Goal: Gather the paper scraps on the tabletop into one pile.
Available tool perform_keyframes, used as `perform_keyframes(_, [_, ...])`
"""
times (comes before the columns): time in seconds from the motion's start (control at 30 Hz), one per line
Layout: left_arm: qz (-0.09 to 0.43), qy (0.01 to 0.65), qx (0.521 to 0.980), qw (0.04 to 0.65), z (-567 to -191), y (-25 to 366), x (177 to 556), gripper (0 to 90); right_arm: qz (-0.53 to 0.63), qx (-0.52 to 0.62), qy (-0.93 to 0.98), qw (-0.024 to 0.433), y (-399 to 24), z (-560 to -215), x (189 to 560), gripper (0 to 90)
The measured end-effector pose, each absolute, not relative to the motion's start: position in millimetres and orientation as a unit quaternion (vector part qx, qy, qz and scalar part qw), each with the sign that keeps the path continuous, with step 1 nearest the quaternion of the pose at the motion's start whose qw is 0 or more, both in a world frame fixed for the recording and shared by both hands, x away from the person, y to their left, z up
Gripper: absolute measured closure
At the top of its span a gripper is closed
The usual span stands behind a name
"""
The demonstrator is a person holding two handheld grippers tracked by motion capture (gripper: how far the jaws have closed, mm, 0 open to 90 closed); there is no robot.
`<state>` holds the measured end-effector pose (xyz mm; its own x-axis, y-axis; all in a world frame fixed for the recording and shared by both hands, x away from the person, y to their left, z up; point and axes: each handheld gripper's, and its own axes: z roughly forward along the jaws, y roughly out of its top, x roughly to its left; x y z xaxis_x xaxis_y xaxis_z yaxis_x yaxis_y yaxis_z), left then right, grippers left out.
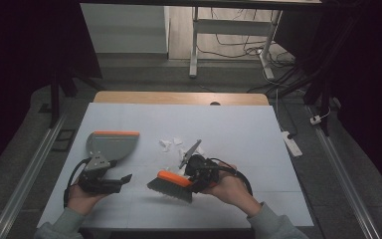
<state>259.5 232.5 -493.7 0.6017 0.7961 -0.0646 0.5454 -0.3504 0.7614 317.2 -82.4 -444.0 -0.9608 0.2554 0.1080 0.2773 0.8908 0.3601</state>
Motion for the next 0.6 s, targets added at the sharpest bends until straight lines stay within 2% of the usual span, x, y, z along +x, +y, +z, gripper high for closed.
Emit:
perform_keyframes(0.23, [0.161,0.418,0.805,0.388,-494,233,260,23.8,-0.168,-0.145,-0.974,0.041,-57,-459,321,68.7])
perform_keyframes(0.4, [0.162,0.417,0.805,0.390,-494,233,259,23.8,-0.133,-0.176,-0.975,0.017,-61,-459,337,68.8])
perform_keyframes(0.6, [0.161,0.417,0.805,0.390,-494,233,260,23.8,-0.116,-0.235,-0.965,-0.030,-89,-451,358,68.7])
